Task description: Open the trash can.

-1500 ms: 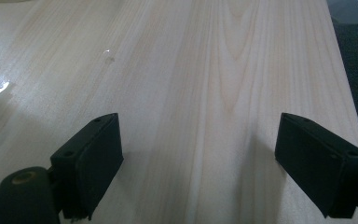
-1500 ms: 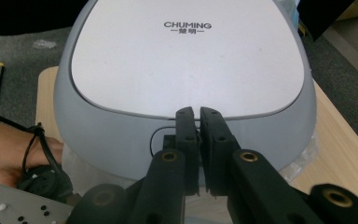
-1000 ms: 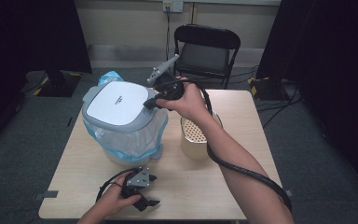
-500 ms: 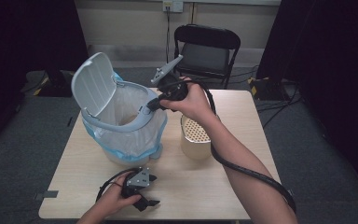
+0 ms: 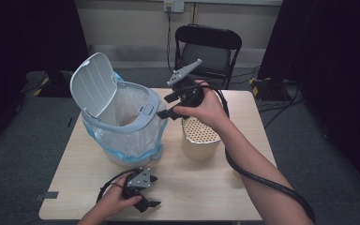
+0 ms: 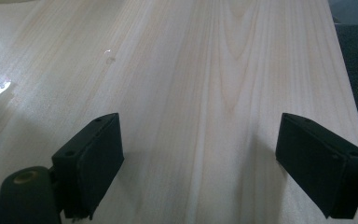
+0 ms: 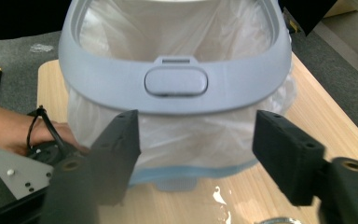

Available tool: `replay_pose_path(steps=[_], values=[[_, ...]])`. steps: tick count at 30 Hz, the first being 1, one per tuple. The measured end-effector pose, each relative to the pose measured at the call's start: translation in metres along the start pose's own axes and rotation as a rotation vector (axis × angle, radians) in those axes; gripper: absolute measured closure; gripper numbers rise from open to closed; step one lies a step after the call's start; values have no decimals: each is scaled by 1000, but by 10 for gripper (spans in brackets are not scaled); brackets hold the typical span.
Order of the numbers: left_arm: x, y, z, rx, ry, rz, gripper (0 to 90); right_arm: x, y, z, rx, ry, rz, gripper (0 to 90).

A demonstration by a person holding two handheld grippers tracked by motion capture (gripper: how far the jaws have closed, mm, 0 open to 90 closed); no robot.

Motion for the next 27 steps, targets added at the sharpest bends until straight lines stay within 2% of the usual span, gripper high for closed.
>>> replay_pose_path(steps=[4, 12, 21, 27], values=[[0, 0, 0, -1, 2, -4, 141, -1, -10, 4, -9, -1, 0, 237], [0, 0, 0, 0, 2, -5, 141, 1, -25, 15, 21, -23, -29, 169], [0, 0, 0, -1, 4, -5, 141, 0, -49, 19, 37, -16, -64, 161], [-1, 0, 0, -1, 4, -5, 141, -2, -67, 19, 24, -20, -75, 161]])
Point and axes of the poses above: each handheld gripper's, and its own axes: z roughly backward along the jaws, y roughly out of its top, x roughly to its right, the point moved 8 cm from there along -z, roughly forward along the jaws
